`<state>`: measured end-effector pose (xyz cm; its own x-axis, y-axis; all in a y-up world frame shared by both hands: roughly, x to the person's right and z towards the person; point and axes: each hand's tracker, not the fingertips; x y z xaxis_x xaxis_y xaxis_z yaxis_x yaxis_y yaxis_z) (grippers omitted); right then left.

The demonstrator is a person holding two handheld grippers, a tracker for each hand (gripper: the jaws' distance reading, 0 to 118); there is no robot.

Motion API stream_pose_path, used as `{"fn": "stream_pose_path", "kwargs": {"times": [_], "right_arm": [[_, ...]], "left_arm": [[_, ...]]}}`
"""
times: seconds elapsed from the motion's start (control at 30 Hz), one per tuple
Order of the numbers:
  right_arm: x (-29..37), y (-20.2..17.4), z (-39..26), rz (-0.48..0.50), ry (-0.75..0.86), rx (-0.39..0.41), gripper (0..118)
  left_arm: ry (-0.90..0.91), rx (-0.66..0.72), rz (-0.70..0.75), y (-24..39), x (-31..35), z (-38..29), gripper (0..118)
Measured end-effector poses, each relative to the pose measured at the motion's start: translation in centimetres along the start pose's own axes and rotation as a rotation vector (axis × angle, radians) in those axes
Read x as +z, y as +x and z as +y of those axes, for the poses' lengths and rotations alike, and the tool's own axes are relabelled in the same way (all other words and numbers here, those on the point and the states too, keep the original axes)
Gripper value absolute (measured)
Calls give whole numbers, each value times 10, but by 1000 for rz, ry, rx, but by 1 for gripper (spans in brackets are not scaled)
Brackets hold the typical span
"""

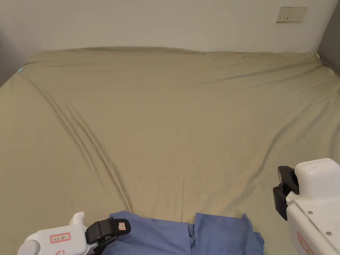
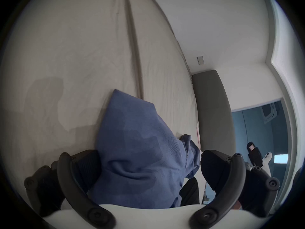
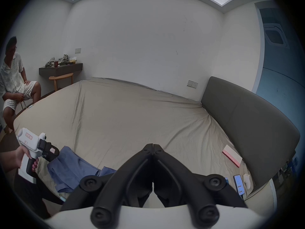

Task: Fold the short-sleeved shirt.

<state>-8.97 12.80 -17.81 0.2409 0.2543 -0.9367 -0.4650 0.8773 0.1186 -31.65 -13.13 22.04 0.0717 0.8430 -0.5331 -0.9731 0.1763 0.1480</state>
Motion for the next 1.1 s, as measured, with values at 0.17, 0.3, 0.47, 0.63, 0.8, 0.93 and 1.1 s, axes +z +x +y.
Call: {"fn": "stream_pose_path", "kwargs": {"times": [0.17, 0.3, 0.47, 0.63, 0.8, 0.93, 1.1], "right_arm": [[-3, -5, 1, 11, 2, 3, 0], [-3, -9, 2, 25, 0, 7, 0], [-1, -9, 4, 26, 5, 24, 0], [-1, -8, 7, 21, 13, 14, 0], [-3, -12, 8, 27, 15, 16, 0], [-4, -17, 9, 38, 16, 19, 0], [-5, -24, 10, 54, 16, 27, 0]], "left_arm": [[-28, 76, 0, -1, -7, -6, 23], [-11, 24, 66, 4, -12, -16, 16], [35, -103, 142, 20, 8, -15, 16], [96, -101, 133, 26, 48, -6, 14], [192, -95, 163, 22, 100, 10, 11], [282, -176, 235, 39, 133, 11, 11], [338, -257, 281, 60, 152, 14, 11]]}}
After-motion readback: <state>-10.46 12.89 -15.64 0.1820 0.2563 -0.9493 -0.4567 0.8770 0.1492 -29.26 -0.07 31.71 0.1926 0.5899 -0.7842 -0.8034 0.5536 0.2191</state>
